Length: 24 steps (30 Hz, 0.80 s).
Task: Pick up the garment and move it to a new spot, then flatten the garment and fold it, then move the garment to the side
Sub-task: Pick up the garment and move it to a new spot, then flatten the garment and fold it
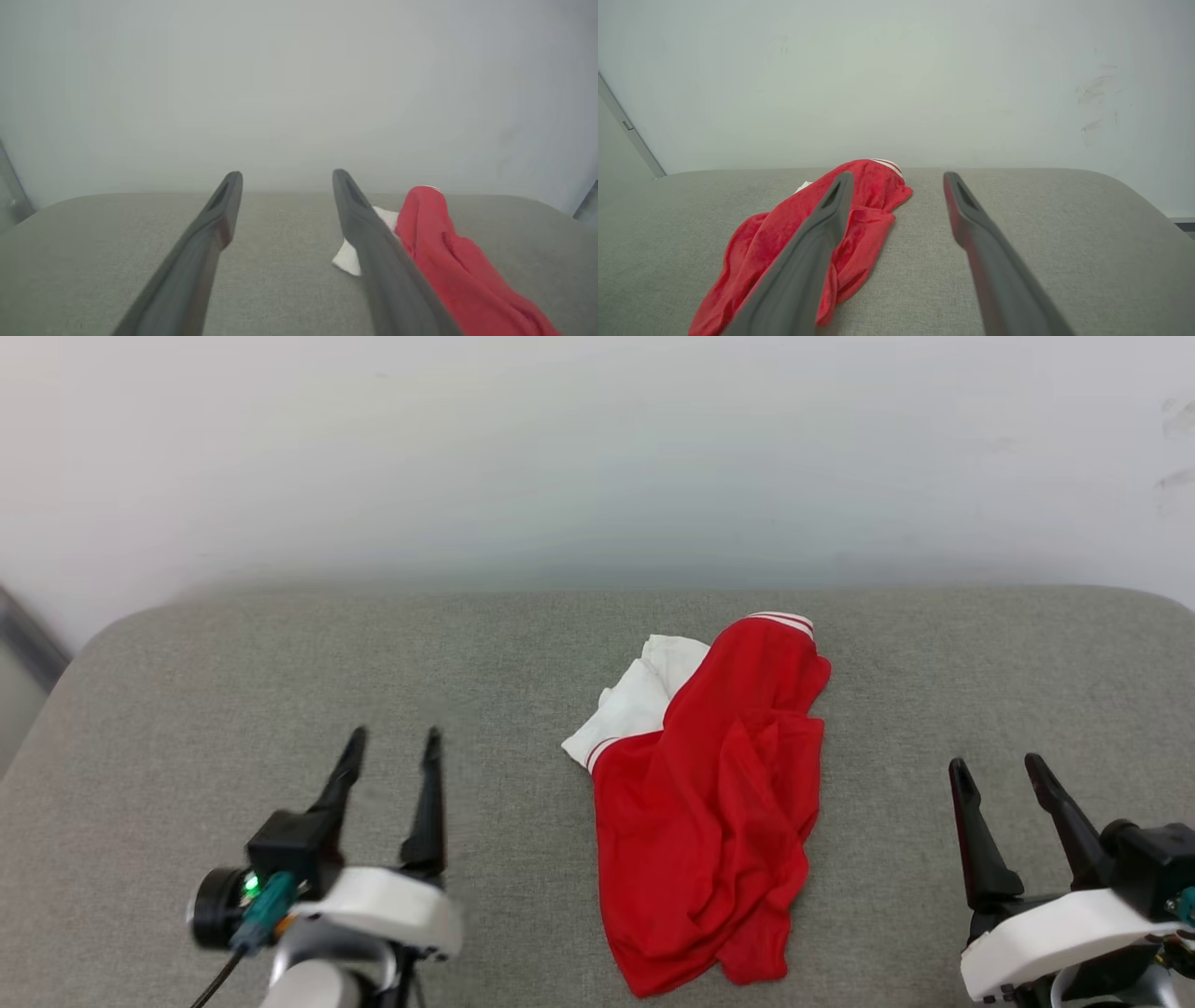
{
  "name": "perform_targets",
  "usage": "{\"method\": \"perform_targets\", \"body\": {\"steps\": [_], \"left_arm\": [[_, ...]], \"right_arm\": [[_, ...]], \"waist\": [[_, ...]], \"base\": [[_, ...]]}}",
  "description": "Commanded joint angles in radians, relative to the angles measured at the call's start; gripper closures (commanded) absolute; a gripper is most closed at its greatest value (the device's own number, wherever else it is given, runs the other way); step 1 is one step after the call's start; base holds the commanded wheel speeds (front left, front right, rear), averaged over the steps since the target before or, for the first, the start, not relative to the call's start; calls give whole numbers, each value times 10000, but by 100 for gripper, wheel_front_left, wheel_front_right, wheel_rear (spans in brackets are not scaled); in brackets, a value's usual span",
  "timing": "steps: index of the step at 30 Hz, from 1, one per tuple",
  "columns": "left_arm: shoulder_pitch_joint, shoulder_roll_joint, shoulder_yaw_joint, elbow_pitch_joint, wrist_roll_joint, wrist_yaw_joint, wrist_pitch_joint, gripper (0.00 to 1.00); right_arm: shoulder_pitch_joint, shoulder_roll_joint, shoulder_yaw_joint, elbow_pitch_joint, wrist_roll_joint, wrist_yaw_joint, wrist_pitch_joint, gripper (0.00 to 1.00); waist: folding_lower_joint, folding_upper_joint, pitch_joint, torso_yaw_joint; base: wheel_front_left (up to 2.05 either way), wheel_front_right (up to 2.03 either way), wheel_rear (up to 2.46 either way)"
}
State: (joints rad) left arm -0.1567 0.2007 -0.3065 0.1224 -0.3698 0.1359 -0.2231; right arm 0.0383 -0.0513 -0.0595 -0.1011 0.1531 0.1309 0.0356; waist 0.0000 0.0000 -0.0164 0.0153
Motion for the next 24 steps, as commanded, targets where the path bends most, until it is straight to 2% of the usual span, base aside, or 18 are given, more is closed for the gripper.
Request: {"method": "perform_targets", "body": {"steps": [1,6,18,24], "left_arm": [[236,138,141,-23,-40,80,-12,0],[943,553,370,-246,-158,185,86,0],[1043,465,113,-469,-282,151,277,0],[808,404,-8,-486,-252,108,278,0]], "right_arm": [[154,12,-5,-59,4,-3,0,0],[447,10,15,-113,-25,-3,118,0],[556,12,-4,-257,113,-3,240,0],[414,12,-576,199,490,-3,793,0]], "waist": [[0,0,-47,-18],[0,0,-206,34],[0,0,-241,70],[0,0,-73,284]], "base": [[0,0,0],[0,0,0],[0,0,0],[0,0,0]]}}
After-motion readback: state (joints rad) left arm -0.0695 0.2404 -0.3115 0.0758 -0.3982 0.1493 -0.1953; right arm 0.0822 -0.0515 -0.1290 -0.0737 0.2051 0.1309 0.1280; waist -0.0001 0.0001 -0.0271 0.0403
